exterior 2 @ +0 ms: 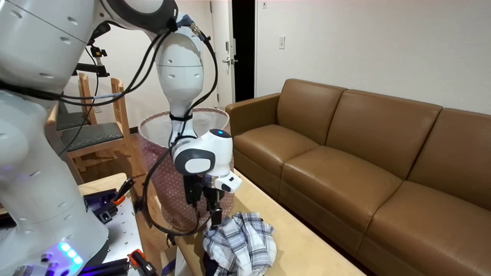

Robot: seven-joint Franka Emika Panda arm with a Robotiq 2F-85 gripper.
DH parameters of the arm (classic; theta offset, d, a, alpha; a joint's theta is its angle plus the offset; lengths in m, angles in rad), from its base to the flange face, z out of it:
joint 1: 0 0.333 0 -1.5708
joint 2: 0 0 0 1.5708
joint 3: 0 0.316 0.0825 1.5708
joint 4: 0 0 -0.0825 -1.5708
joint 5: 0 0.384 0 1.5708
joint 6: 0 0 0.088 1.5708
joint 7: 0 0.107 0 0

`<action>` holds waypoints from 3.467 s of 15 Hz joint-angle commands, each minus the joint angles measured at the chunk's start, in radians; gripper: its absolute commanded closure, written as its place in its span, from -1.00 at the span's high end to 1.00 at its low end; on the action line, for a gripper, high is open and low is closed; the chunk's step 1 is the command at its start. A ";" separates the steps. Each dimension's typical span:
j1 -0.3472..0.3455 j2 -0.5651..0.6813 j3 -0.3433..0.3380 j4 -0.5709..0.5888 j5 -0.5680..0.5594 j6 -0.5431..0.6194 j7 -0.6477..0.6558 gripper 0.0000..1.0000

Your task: Pick up the cloth and put it in the carrier bag

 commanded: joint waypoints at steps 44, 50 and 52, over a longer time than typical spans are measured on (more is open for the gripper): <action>-0.068 -0.042 -0.177 -0.063 -0.142 0.128 -0.076 -0.83; 0.312 -0.248 -0.558 -0.238 -0.153 0.224 -0.054 -0.83; 0.476 -0.246 -0.713 -0.265 -0.118 0.302 -0.083 -0.83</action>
